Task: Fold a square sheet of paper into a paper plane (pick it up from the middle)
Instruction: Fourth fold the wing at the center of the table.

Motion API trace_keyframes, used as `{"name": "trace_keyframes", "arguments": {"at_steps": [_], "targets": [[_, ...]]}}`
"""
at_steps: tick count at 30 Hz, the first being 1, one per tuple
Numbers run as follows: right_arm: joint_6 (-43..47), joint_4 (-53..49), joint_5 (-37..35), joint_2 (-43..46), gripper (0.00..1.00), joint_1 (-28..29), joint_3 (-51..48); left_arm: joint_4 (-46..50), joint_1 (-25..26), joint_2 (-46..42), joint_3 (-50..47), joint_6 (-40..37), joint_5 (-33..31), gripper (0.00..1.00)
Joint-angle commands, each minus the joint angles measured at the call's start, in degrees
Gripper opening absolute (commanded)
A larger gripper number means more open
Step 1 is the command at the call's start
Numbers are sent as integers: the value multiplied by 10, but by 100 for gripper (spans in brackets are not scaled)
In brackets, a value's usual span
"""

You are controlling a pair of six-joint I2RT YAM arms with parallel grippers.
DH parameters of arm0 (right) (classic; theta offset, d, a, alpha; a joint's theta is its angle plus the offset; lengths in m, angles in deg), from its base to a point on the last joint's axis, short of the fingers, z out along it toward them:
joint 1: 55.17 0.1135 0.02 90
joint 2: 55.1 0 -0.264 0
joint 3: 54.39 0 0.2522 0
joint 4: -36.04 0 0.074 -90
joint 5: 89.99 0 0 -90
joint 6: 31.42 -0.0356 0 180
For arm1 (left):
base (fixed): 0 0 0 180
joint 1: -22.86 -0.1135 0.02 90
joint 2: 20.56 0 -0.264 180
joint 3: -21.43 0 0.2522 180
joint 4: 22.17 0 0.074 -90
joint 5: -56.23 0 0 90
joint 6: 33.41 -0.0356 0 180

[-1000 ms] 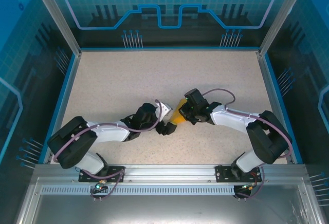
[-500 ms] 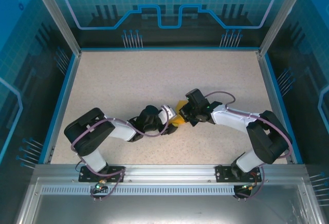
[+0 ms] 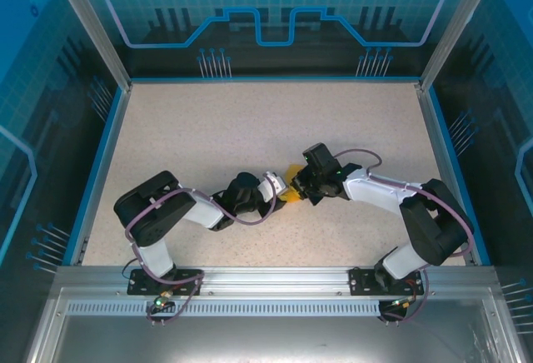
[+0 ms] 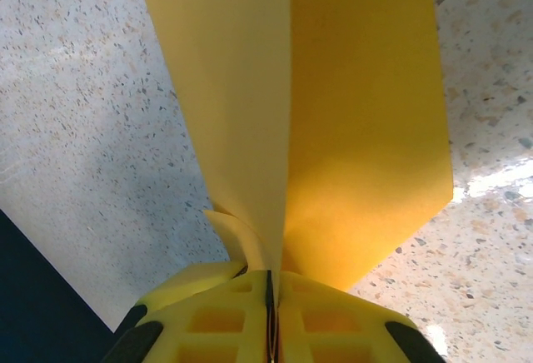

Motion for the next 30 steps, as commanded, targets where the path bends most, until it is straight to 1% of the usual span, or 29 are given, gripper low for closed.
{"name": "trace_keyframes", "arguments": {"at_steps": [1,7,9,13,15,22,23,25,30], "targets": [[-6,-22,16,10,11,-6,7,-20,3,0,-6,-11,9,30],[-3,-26,22,2,12,-6,11,-6,2,-2,0,-10,20,26],[-2,-27,22,-1,11,-7,13,-2,4,-2,1,-12,26,25],[-2,-27,23,-9,8,-8,15,8,4,-12,-1,-9,37,29],[-1,-27,25,-12,8,-8,16,13,3,-20,-2,-7,46,29],[1,-24,30,-13,9,-10,20,18,4,-11,3,-8,38,15],[6,-24,30,-11,11,-12,20,18,4,-9,4,-7,38,15],[23,-28,27,-1,20,-18,22,18,4,-6,5,-2,38,13],[100,-30,5,58,48,-40,6,32,3,-3,13,23,39,11]]}}
